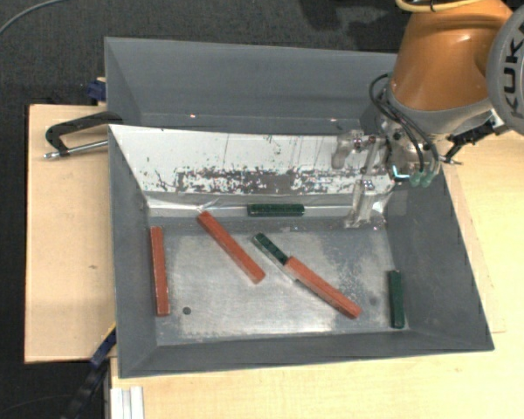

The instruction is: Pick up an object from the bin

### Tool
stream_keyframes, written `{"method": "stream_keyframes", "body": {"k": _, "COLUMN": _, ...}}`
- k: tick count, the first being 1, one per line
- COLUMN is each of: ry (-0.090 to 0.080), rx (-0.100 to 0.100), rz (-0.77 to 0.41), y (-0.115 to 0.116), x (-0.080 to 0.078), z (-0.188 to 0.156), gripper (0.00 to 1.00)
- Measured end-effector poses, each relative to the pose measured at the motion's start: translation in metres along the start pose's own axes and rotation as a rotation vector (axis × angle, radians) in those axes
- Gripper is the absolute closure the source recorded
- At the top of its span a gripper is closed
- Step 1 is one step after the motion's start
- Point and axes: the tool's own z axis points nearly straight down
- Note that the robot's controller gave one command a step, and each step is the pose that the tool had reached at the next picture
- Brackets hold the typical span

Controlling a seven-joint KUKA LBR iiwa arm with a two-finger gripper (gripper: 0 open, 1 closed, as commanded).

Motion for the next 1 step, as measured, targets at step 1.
{"method": "stream_keyframes", "body": {"k": 1, "ry": 0.002, "rx": -0.001, "rz": 0.039, "y": -0.0023, "x": 0.0262, "z": 0.1015, "gripper": 0.0}}
